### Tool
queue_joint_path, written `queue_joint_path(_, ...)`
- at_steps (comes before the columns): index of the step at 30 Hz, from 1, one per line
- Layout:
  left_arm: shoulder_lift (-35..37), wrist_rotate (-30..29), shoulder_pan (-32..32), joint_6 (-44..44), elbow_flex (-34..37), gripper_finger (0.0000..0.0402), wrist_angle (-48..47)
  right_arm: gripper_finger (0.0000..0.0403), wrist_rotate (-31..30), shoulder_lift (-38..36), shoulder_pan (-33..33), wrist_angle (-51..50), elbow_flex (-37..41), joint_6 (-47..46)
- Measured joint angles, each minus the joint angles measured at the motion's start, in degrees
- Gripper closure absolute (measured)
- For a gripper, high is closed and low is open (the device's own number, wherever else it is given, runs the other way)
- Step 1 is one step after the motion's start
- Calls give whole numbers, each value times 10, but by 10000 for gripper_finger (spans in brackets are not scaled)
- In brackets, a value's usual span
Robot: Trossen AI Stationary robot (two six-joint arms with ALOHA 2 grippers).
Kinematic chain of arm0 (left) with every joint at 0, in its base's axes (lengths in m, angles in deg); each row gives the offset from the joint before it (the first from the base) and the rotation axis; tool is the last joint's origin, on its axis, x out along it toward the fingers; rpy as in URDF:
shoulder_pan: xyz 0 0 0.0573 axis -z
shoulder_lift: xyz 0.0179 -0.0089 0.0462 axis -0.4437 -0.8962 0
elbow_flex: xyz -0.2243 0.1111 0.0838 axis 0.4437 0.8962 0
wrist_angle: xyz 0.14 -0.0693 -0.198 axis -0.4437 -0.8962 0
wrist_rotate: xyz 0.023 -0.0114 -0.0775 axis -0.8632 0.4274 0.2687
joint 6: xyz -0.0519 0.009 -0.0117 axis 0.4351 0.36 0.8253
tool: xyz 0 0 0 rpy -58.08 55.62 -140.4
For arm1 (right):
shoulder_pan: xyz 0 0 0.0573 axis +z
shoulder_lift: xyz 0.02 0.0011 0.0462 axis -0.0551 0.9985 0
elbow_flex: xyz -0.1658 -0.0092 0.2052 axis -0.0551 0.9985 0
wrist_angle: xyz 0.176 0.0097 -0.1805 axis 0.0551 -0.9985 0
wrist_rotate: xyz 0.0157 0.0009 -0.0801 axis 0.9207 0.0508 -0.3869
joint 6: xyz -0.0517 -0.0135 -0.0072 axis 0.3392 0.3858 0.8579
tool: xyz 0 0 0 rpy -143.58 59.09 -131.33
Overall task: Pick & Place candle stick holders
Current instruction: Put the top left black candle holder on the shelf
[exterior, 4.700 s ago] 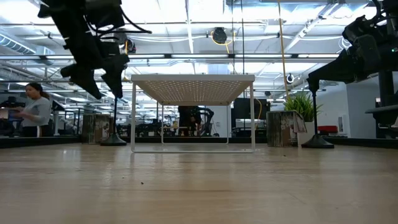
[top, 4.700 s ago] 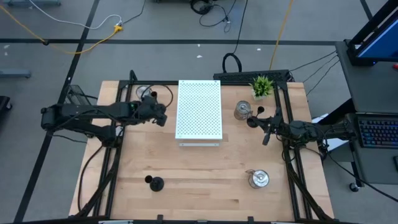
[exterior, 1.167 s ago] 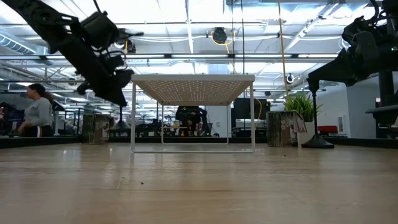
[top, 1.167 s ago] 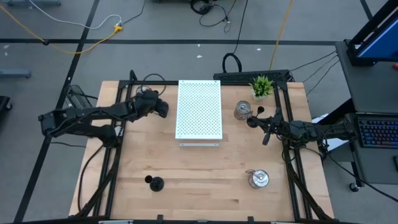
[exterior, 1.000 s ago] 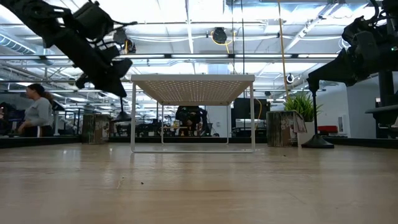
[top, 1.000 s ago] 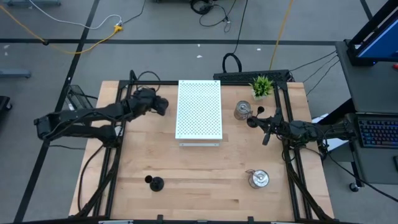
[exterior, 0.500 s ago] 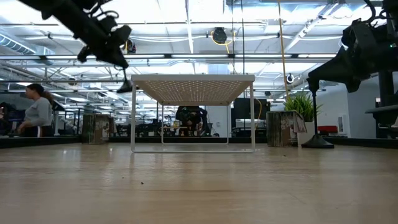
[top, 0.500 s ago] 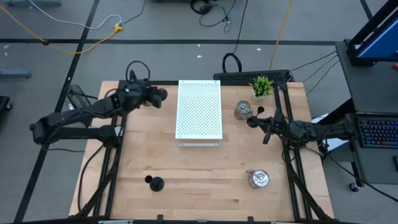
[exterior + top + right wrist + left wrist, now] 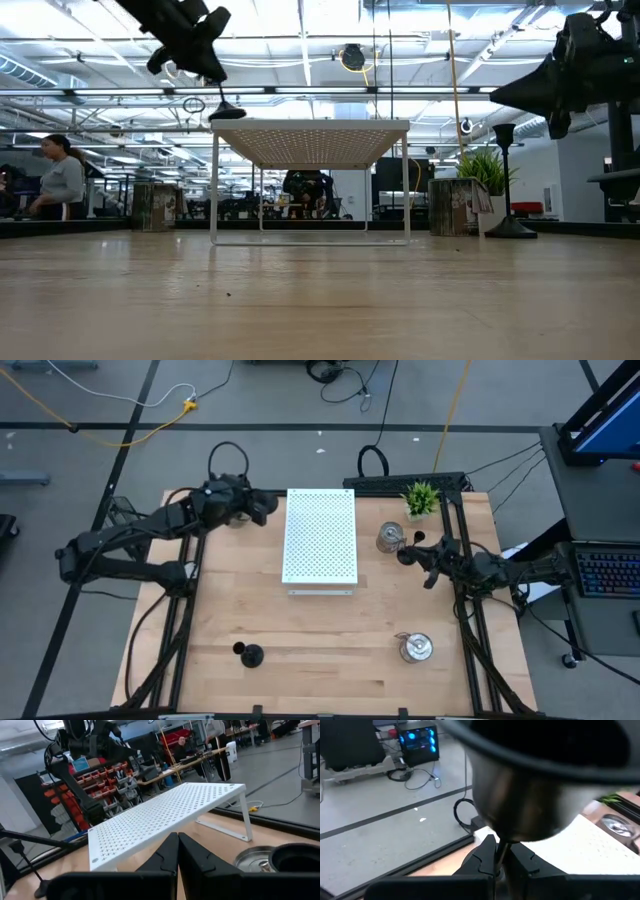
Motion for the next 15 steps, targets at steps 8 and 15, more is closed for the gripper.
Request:
queue_joint_path(8, -48, 35, 37, 4, -59, 388, 1, 403, 1, 1, 0, 39, -2, -1)
queue_joint_path(15, -107, 72, 67, -15, -130, 388, 0, 403, 13, 46, 0, 154, -2, 27)
